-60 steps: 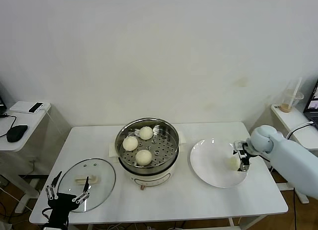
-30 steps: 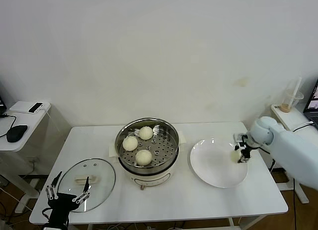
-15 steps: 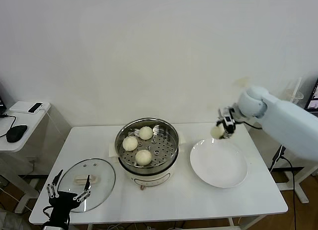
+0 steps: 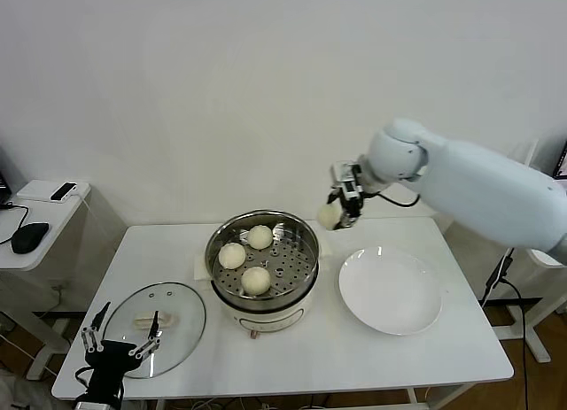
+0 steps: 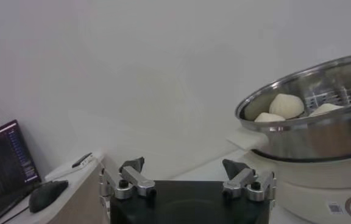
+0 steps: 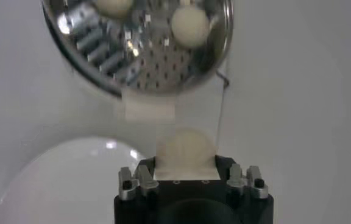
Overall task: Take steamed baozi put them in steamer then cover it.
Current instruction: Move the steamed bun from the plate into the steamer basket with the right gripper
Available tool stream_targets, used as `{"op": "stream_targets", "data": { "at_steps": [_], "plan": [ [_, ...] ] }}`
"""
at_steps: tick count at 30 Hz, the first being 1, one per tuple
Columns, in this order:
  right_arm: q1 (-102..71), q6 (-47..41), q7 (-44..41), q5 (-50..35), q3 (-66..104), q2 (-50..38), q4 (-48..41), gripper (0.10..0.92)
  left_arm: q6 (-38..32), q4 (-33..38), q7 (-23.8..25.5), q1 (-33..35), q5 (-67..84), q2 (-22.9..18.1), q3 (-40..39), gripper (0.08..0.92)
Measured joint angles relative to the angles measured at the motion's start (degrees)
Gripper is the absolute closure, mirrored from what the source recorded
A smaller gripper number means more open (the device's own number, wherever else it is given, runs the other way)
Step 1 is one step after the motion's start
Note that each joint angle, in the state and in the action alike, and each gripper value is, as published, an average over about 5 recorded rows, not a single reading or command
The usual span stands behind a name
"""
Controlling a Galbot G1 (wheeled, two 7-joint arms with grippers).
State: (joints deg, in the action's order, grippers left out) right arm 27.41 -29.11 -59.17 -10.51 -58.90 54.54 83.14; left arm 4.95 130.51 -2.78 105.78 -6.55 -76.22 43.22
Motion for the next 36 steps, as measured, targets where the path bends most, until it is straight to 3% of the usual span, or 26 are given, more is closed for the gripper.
{"op": "stream_targets", "data": {
  "at_steps": [13,36],
  "plan": [
    [-1.28,-4.71,4.16,-6.24,-3.15,9.67,-3.70,0.397,-0.08,0.14,-0.10,0.00,0.22,-0.51,0.86,0.177],
    [-6.46,-6.07,5.34,-3.25,-4.58,13.71,-9.39,0.390,-0.12,-0.27,-0.15,-0.50,0.69,-0.30,1.23,0.177]
  ]
}}
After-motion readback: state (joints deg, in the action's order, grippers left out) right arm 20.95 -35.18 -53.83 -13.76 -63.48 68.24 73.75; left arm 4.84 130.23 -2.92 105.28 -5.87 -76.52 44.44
